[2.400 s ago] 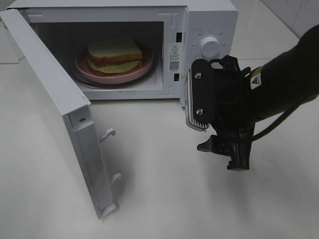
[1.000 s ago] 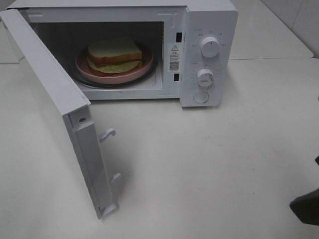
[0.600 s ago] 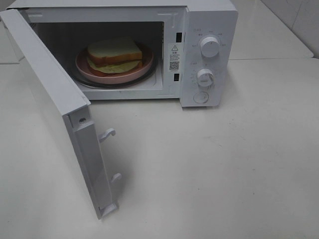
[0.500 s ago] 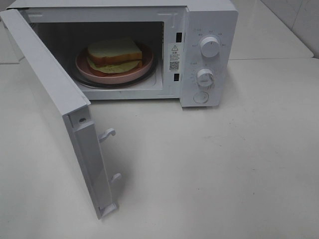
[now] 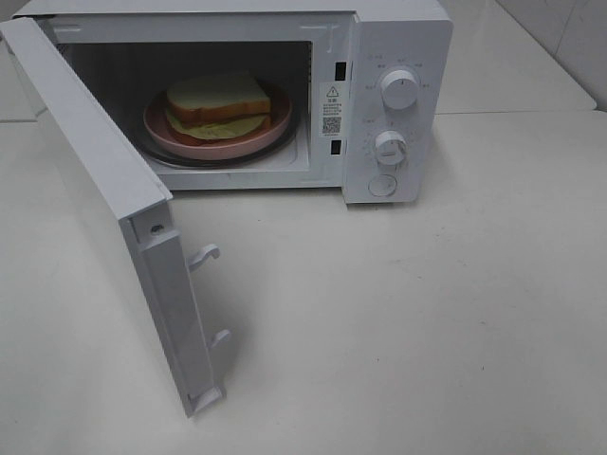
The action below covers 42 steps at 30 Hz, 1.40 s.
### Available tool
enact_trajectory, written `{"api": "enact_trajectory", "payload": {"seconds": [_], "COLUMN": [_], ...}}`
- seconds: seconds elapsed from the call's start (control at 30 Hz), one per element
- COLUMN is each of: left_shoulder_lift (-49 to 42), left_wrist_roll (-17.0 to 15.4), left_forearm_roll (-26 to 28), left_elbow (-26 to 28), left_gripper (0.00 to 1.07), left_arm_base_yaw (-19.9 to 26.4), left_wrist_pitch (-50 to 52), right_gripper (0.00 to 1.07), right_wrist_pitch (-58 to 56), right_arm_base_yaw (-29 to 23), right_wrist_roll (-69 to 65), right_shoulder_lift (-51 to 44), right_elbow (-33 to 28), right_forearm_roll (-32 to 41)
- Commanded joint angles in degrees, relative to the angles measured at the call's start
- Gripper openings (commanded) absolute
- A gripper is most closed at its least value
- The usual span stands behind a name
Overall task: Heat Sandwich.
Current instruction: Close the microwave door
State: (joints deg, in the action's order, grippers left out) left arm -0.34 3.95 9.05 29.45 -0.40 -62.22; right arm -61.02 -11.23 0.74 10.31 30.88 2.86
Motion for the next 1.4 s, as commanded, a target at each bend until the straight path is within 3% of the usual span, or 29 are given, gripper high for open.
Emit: {"api": "enact_trajectory", "payload": {"seconds": [0.03, 0.47, 1.4], "left_shoulder_lift": [-1.2, -1.2, -0.86], "left_wrist_roll": [-0.29, -0.29, -0.29], "left_forearm_roll": [0.17, 0.17, 0.17], "left_elbow": [0.0, 0.0, 0.0], "left_gripper": [0.98, 0.98, 0.98], "left_arm_base_yaw": [-0.34, -0.34, -0.34], "left_wrist_pitch": [0.69, 0.69, 0.69], "right_gripper": [0.76, 0.76, 0.76], "right_wrist_pitch": [0.63, 4.07, 4.07], "right_arm_base_yaw": [2.18, 9.05, 9.05], "right_wrist_roll": [-2.58, -3.15, -2.86], "right_shoulder_lift": [-2.92, -12.03, -12.09], "right_elbow": [-0.23, -2.29, -2.29], "right_forearm_roll": [-2.86, -4.18, -3.95]}}
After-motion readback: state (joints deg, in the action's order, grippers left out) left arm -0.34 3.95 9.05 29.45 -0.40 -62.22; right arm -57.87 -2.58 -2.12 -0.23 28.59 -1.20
